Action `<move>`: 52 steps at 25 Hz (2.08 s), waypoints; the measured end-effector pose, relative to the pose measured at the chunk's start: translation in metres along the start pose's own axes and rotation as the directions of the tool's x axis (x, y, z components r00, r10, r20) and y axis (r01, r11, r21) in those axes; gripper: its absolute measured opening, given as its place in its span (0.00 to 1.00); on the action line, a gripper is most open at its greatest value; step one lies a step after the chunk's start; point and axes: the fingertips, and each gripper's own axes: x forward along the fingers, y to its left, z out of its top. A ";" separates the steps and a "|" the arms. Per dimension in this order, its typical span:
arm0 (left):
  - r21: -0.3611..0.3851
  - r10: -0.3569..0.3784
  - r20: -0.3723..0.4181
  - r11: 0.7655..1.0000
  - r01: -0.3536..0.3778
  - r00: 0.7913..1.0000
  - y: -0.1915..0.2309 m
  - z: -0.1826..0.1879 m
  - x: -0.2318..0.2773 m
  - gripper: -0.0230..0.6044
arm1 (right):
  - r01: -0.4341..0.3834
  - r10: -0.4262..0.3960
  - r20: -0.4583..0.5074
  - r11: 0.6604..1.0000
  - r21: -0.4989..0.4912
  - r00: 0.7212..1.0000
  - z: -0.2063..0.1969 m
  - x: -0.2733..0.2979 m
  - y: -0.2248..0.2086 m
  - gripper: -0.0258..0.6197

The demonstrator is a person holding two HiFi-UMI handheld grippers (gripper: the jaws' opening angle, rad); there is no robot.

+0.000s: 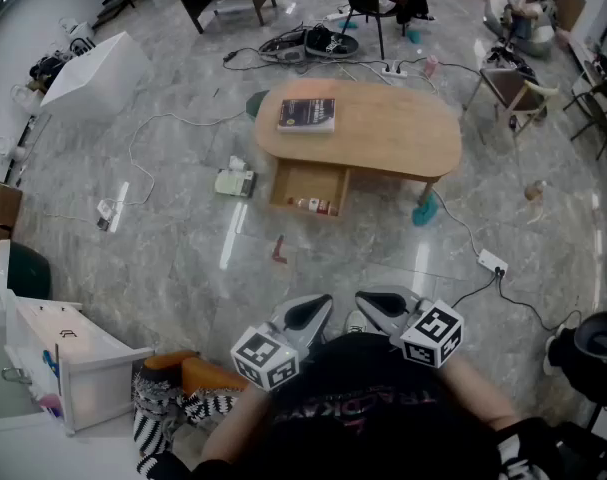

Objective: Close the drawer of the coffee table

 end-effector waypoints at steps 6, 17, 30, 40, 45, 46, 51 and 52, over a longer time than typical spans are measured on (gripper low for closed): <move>0.007 -0.005 -0.002 1.000 0.006 1.000 -0.002 0.003 0.000 0.04 | 0.003 -0.003 -0.001 1.000 -0.003 1.000 0.002 0.000 0.000 0.04; 0.007 -0.003 0.000 1.000 0.003 1.000 -0.005 0.003 0.000 0.04 | -0.008 0.008 0.009 1.000 -0.019 1.000 0.004 -0.002 0.003 0.04; 0.014 0.022 -0.007 1.000 -0.022 1.000 0.001 0.011 -0.005 0.04 | -0.059 0.059 0.068 0.998 -0.012 0.996 0.018 0.001 0.007 0.04; 0.017 0.094 0.041 0.995 -0.095 0.995 0.018 0.025 -0.024 0.03 | -0.044 0.044 0.091 0.999 -0.006 0.995 0.028 0.007 0.001 0.04; 0.022 0.125 0.060 0.992 -0.127 0.990 0.049 0.032 -0.040 0.03 | -0.014 0.013 0.107 1.000 0.010 0.994 0.036 0.027 -0.008 0.04; 0.018 0.128 0.068 0.991 -0.129 0.989 0.058 0.035 -0.043 0.03 | -0.002 0.001 0.112 1.000 0.012 0.994 0.037 0.032 -0.009 0.04; 0.019 0.084 0.081 0.996 -0.086 0.993 0.105 0.053 -0.054 0.03 | 0.097 -0.103 0.139 0.994 0.044 0.985 0.046 0.062 -0.024 0.04; 0.025 0.066 0.071 0.997 -0.068 0.995 0.113 0.055 -0.057 0.03 | 0.122 -0.129 0.150 0.991 0.058 0.980 0.050 0.069 -0.026 0.04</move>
